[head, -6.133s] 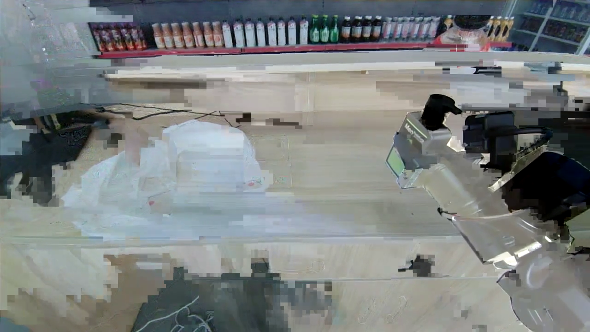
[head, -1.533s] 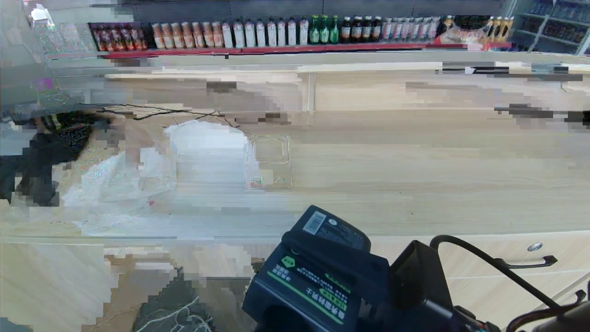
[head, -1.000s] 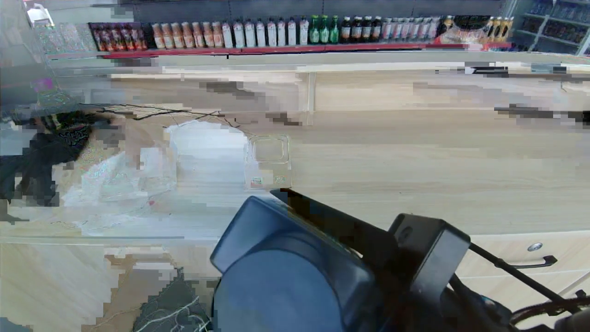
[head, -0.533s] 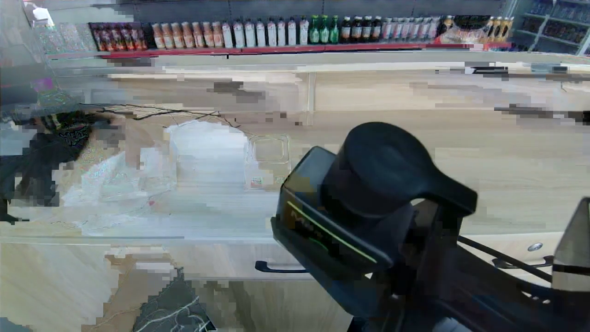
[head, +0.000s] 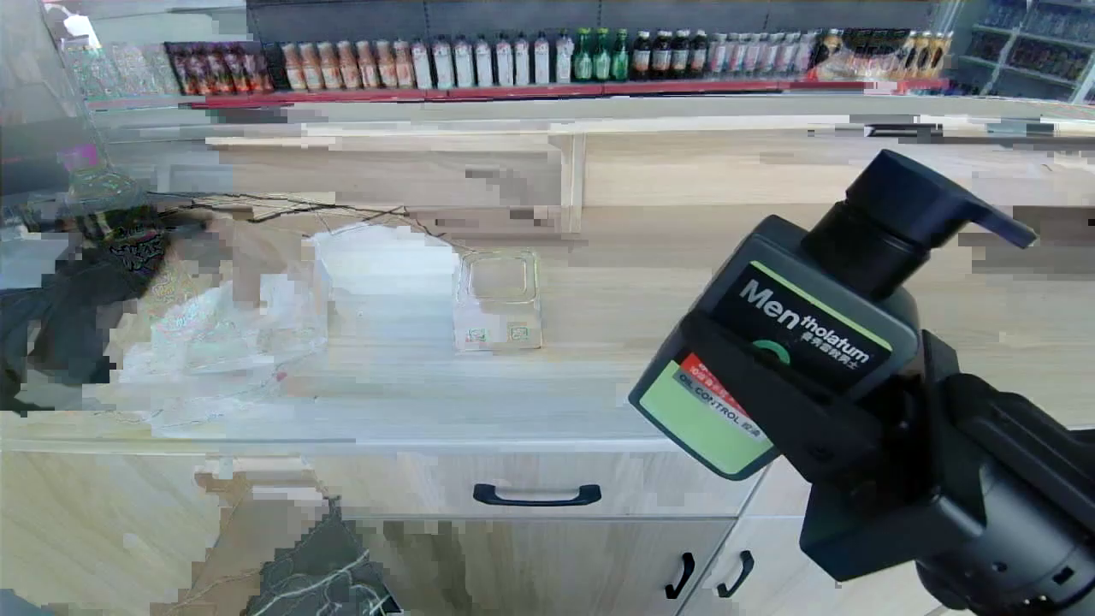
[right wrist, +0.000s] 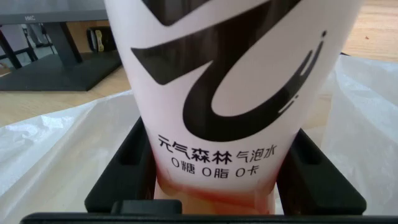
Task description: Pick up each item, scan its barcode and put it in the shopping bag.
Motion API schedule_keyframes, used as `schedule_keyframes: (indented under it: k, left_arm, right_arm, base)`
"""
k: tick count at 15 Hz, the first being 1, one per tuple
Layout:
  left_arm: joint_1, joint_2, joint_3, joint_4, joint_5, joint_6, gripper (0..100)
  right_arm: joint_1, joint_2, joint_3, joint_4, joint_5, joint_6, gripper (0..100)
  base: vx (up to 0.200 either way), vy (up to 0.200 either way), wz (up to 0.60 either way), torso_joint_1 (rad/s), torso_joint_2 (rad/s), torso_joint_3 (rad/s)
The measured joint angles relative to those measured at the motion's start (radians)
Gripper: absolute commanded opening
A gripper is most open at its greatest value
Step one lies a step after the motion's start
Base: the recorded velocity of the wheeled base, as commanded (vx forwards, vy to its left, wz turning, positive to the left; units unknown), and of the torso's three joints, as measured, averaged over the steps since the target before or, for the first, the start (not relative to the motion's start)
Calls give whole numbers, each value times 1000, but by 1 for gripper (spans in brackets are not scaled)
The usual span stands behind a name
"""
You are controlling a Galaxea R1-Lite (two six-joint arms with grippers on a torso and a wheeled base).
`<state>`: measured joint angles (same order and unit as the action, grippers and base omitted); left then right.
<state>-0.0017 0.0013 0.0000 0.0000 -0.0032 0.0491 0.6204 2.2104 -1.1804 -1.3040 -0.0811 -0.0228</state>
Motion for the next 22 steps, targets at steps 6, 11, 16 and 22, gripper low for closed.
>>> schedule_keyframes:
  k: [6,11,16,22]
  left_arm:
    - [0,0,0,1,0,-2,100]
    - [0,0,0,2,0,-4,100]
    - [0,0,0,2,0,-4,100]
    - [0,0,0,2,0,-4,100]
  right_arm:
    - [0,-2,19,-41,4,8,100]
    - [1,-39,59,-76,8,9,100]
    - [1,-143,300,-209,0,0,100]
    - [3,-339,590,-267,6,-1,100]
  base:
    - [0,0,0,0,0,0]
    - [0,0,0,0,0,0]
    - [0,0,0,0,0,0]
    - [0,0,0,0,0,0]
